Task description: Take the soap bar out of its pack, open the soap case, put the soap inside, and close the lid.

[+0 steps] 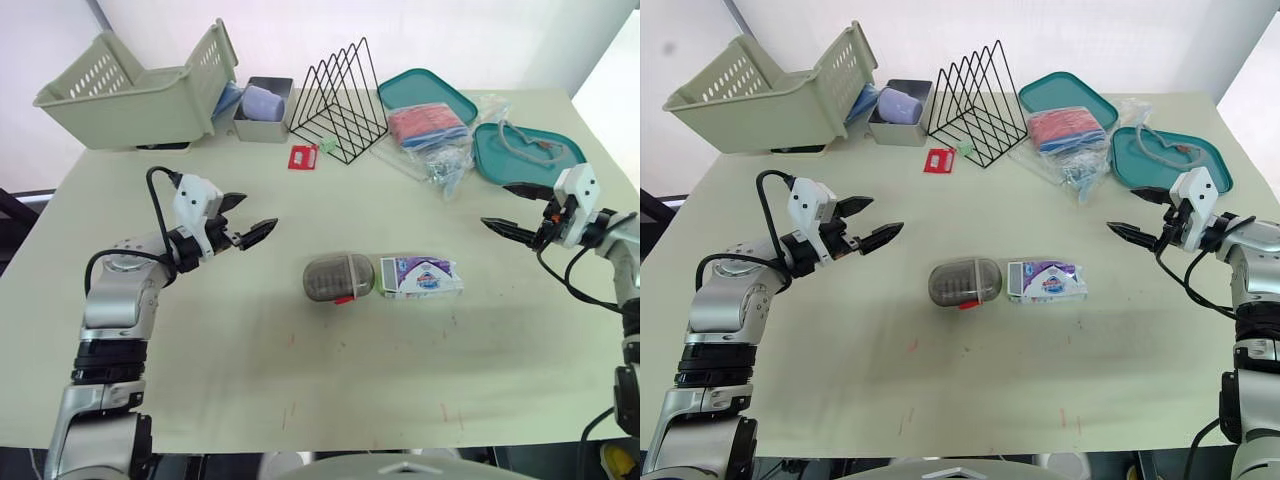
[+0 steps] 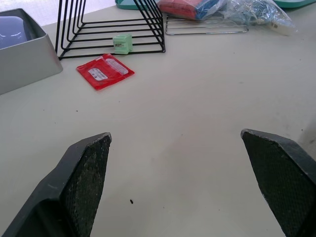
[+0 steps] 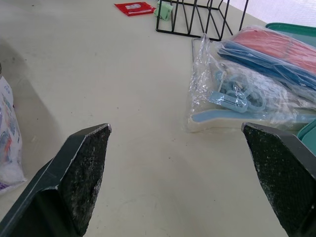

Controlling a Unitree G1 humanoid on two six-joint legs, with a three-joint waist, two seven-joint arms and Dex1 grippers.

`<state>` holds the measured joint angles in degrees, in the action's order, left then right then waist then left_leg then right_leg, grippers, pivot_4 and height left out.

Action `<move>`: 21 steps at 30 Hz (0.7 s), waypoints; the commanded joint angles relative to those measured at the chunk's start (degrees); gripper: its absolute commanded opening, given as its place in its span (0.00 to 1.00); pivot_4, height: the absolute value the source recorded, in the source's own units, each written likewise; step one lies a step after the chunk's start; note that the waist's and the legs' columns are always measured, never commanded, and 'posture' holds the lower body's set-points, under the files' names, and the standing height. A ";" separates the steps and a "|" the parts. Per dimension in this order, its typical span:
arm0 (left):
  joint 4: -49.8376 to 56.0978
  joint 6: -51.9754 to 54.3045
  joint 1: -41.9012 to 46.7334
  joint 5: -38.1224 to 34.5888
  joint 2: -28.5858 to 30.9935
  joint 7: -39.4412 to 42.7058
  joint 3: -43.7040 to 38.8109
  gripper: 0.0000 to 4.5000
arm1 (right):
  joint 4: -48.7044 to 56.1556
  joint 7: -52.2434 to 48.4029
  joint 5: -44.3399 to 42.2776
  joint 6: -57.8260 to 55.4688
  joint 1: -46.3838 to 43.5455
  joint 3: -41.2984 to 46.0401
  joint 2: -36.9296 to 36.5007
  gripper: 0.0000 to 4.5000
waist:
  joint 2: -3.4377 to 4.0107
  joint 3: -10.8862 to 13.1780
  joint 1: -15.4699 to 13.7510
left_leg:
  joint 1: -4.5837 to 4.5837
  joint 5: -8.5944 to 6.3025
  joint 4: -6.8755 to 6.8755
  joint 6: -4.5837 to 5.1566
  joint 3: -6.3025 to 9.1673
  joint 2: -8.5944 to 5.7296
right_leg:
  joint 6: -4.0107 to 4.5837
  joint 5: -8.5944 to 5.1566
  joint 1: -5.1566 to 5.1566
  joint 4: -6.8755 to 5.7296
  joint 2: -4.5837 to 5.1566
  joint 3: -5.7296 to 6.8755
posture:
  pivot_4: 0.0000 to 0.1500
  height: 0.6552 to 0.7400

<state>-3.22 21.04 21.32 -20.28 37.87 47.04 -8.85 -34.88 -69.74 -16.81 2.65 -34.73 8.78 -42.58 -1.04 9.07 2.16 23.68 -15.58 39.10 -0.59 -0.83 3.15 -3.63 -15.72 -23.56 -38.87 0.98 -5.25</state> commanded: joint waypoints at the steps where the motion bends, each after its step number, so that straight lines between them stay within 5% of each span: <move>1: 1.02 -0.95 0.41 0.26 0.87 -0.24 -0.99 1.00 | 0.88 0.58 -0.24 -0.80 -1.30 0.43 -0.32 0.99 | 0.00 0.00 0.00 | 0.00 0.00 0.00 0.00 0.00 0.00 | 0.00 0.00 0.00 0.00 0.00 0.00 | 1.00 1.00; 21: -1.78 -0.88 0.27 -1.54 -0.18 2.36 -0.98 1.00 | -1.82 -10.88 -0.51 3.82 -1.85 -0.99 -1.75 0.99 | 0.00 0.00 0.05 | -0.01 0.00 0.00 0.00 0.00 0.00 | 0.00 0.00 0.00 0.00 0.00 0.00 | 1.00 1.00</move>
<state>-6.17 20.42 21.12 -20.53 37.72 48.99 -8.95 -37.57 -79.06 -15.95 6.52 -35.08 7.16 -43.01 -1.04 9.07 2.21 23.67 -15.58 39.10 -0.59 -0.83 3.15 -3.63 -15.72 -23.55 -38.87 0.97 -5.25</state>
